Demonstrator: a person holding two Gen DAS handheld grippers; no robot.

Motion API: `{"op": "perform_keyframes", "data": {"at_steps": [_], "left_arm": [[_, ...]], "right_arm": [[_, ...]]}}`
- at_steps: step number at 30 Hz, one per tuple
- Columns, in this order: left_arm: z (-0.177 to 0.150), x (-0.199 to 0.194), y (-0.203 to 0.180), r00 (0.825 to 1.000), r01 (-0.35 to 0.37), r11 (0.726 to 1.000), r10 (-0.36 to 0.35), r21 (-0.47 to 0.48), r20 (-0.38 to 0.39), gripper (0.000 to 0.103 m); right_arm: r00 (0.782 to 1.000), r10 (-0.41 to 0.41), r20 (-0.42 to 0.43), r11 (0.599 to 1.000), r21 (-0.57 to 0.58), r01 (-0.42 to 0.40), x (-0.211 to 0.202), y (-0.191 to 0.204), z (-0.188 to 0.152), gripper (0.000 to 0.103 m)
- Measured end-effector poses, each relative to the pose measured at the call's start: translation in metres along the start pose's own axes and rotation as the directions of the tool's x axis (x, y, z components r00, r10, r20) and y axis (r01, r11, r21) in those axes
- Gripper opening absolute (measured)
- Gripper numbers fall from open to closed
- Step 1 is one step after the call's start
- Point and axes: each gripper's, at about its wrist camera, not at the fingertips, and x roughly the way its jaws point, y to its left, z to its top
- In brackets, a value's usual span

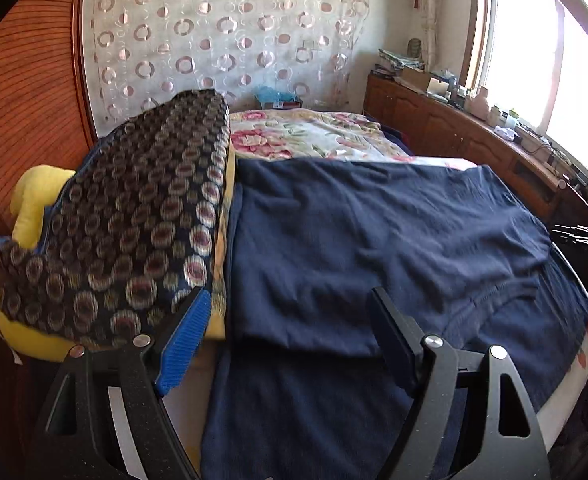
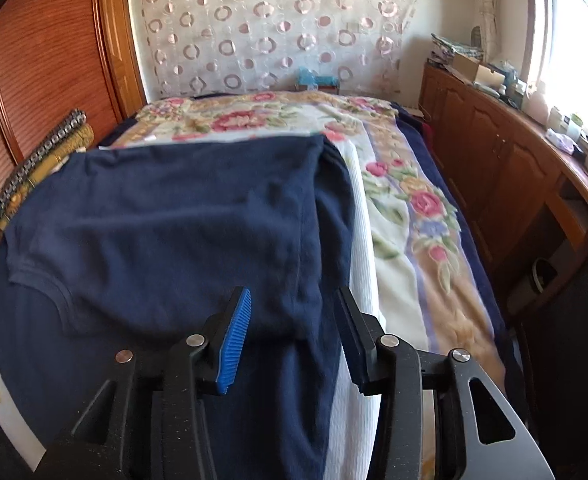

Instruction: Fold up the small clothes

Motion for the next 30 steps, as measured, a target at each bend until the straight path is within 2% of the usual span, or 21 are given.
{"op": "perform_keyframes", "data": {"at_steps": [5,8,12,16,18,20,22,30], "left_arm": [[-0.014,0.004,-0.005,0.999,-0.01,1.0,0.01,0.003,-0.043,0.08],[-0.021,0.004,-0.005,0.999,0.008,1.0,-0.008,-0.008,-0.046,0.08],[-0.025,0.005,-0.003,0.998,-0.003,1.0,0.002,-0.024,-0.056,0.08],[-0.026,0.002,0.001,0.999,0.007,0.999,-0.009,-0.05,-0.035,0.08],[-0.024,-0.001,-0.002,0.999,0.02,0.999,-0.021,-0.043,-0.026,0.075],[-0.022,0.0,-0.005,0.999,0.031,0.999,-0.033,-0.034,-0.032,0.061],[-0.021,0.003,-0.008,0.999,0.027,0.999,-0.028,-0.03,-0.043,0.055],[-0.018,0.025,-0.003,0.995,-0.022,0.998,0.016,-0.063,-0.096,0.055]], "right_arm": [[0.999,0.021,-0.024,1.0,0.007,-0.021,0.001,0.004,0.012,0.045],[0.999,0.037,-0.022,0.999,-0.002,-0.037,0.005,0.01,0.022,0.045],[0.999,0.003,-0.048,1.0,-0.015,-0.003,0.02,0.011,0.022,0.045],[0.999,-0.031,-0.026,0.999,-0.044,0.03,0.021,0.016,0.017,0.045],[0.999,-0.033,-0.025,0.998,-0.045,0.032,0.02,0.016,0.017,0.045],[0.999,-0.028,-0.024,0.999,-0.04,0.027,0.022,0.018,0.014,0.045],[0.999,-0.031,-0.024,0.999,-0.042,0.03,0.022,0.019,0.014,0.045],[0.999,-0.036,-0.022,0.998,-0.046,0.035,0.025,0.021,0.008,0.046]]}}
